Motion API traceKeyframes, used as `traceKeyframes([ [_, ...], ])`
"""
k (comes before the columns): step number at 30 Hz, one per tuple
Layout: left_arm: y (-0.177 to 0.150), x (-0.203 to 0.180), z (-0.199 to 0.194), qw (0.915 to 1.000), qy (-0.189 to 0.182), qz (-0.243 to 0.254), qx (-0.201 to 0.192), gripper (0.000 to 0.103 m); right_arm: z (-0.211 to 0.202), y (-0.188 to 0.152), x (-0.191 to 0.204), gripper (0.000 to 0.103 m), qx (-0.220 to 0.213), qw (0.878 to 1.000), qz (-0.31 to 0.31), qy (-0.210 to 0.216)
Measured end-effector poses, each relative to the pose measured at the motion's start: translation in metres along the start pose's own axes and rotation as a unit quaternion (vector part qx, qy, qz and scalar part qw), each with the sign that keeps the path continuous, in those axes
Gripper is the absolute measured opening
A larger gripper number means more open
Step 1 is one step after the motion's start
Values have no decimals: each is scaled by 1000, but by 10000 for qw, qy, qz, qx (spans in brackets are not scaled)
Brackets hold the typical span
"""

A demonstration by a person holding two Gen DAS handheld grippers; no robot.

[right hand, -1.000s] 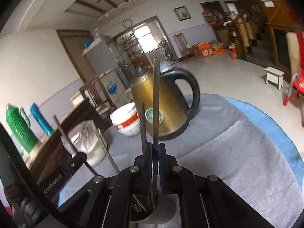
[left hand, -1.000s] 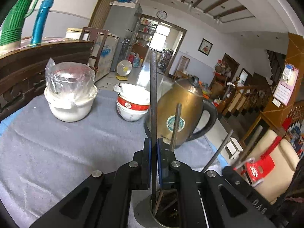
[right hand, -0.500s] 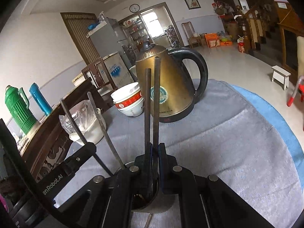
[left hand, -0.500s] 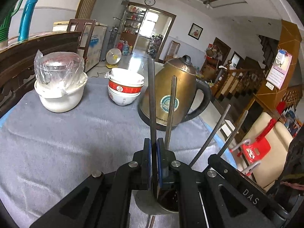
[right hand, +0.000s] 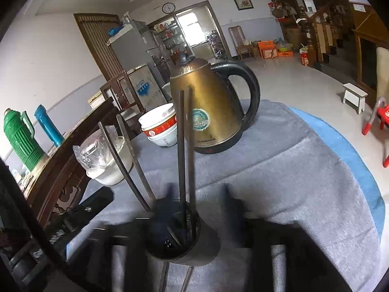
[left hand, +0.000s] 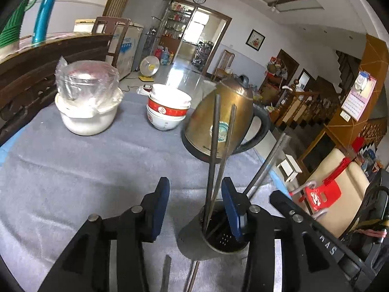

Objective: Organize utensils
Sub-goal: 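Open the left gripper and withdraw while the right gripper releases its stick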

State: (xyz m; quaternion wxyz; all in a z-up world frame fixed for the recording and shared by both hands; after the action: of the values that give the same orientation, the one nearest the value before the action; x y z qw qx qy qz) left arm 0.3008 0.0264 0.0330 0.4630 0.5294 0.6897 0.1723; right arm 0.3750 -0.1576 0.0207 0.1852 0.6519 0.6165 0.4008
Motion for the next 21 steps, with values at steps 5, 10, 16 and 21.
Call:
traceKeyframes([
  [5, -4, 15, -37, 9999, -11, -70, -112, 49, -25, 2, -7, 68, -142, 9998, 123, -23],
  [10, -27, 37, -72, 9998, 163, -58, 19, 64, -55, -20, -15, 68, -109, 9998, 179, 52],
  [16, -99, 78, -88, 9936, 526, -89, 993, 67, -49, -98, -17, 68, 1161, 9926, 132, 337],
  [21, -145, 103, -95, 9831, 699, -520, 1612, 67, -32, -152, -12, 67, 2133, 9751, 228, 555],
])
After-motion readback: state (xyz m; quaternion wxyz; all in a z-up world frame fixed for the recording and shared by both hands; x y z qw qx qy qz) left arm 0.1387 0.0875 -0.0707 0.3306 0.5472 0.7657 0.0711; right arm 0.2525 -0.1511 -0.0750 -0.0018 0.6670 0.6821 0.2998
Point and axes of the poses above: each gripper's, at about its wrist camera, not at the fingertips, and z roughly the way its jaws point, x to its left, y to its top, the point moved 5 cm from there along z, roughly the way its jaws point, and after that the axes turned 8 degrees about -y, right-handed, at the moved point
